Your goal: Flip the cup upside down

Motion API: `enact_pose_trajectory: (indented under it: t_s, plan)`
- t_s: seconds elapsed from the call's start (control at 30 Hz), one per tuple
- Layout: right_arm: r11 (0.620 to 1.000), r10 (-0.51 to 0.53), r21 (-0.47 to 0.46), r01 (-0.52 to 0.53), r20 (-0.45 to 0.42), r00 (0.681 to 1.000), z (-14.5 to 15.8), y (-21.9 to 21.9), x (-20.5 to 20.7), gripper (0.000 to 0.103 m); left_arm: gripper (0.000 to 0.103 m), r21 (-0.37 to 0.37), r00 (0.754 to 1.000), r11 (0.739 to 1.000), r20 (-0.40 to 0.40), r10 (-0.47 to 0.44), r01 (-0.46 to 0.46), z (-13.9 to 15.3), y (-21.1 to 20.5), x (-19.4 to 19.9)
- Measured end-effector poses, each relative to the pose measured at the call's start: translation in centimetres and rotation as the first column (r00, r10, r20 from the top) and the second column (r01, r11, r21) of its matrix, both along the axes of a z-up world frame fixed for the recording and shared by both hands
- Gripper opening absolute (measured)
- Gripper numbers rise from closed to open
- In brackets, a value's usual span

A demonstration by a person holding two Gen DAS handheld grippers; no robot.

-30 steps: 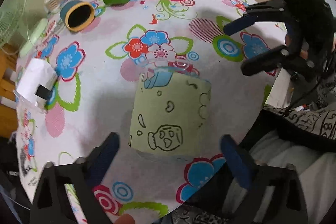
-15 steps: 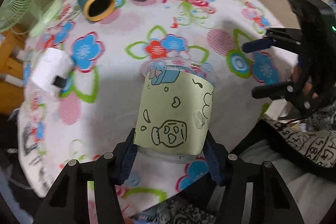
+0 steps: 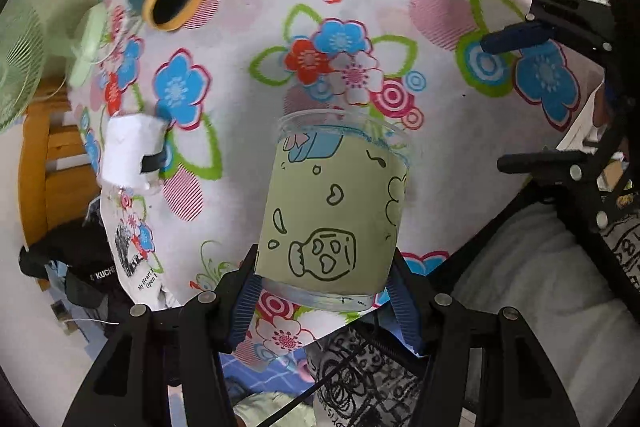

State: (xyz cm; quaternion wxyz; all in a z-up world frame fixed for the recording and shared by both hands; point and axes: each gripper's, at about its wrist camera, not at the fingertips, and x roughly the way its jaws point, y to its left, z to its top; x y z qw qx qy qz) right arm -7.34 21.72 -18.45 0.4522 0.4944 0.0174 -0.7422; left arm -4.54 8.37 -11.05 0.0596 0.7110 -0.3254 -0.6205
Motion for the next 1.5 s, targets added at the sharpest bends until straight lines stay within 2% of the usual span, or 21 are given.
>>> enact_pose_trajectory:
  t_s: [0.07,0.2,0.23,0.27,0.33,0.4,0.47,0.87,1.07,1.23,1.3,1.5]
  plan:
    - [1.0,-0.002,-0.01,0.002,0.006,1.0,-0.1,0.2,0.1,0.09,0.063,-0.011,1.0,1.0,0.026,0.013,-0.013,-0.9,0.3,-0.8]
    - [1.0,-0.007,-0.02,0.007,0.012,1.0,-0.4,0.7,0.2,0.09,0.063,-0.028,1.0,0.999,0.018,0.019,-0.019,-1.0,1.1,-2.0]
    - [1.0,-0.01,-0.019,0.011,0.013,1.0,-0.5,0.8,0.2,0.09,0.063,-0.016,0.996,0.996,0.009,0.09,-0.09,-1.0,1.2,-2.1]
    - [1.0,-0.014,-0.019,0.014,0.013,1.0,-0.5,0.9,0.2,0.09,0.064,-0.009,0.996,0.996,0.001,0.09,-0.09,-0.8,1.4,-2.4]
    - [1.0,-0.018,-0.025,0.019,0.016,1.0,-0.5,1.1,0.2,0.09,0.07,-0.002,0.996,0.996,-0.02,0.087,-0.087,-0.4,1.8,-3.0]
    - [0.999,-0.022,-0.022,0.022,0.013,1.0,-0.4,1.2,0.2,0.09,0.079,-0.003,0.996,0.997,-0.036,0.078,-0.079,-0.1,2.0,-3.3]
    - [0.999,-0.022,-0.024,0.022,0.012,1.0,-0.3,1.2,0.1,0.09,0.083,0.003,0.996,0.997,-0.054,0.075,-0.075,0.2,1.9,-3.4]
    - [1.0,-0.011,-0.02,0.012,0.005,1.0,0.1,0.3,0.3,0.09,0.083,0.058,0.993,0.993,-0.051,0.105,-0.102,-0.7,1.2,-2.0]
    - [0.999,-0.034,-0.011,0.034,0.005,0.999,0.0,1.0,0.5,0.09,0.083,0.09,0.993,0.994,-0.091,0.077,-0.069,0.7,1.9,-2.6]
    - [0.997,-0.07,-0.013,0.07,0.015,0.997,-0.1,2.4,0.4,0.09,0.089,0.093,0.991,0.996,-0.132,0.011,0.001,1.6,3.7,-4.2]
    - [0.997,-0.08,-0.012,0.08,0.017,0.997,-0.3,2.9,0.4,0.09,0.089,0.085,0.992,0.996,-0.122,-0.032,0.042,1.1,4.6,-4.9]
    - [0.994,-0.108,-0.029,0.109,0.035,0.994,-0.7,4.5,0.6,0.09,0.09,0.119,0.997,0.99,0.009,-0.076,0.074,-2.6,6.2,-6.2]
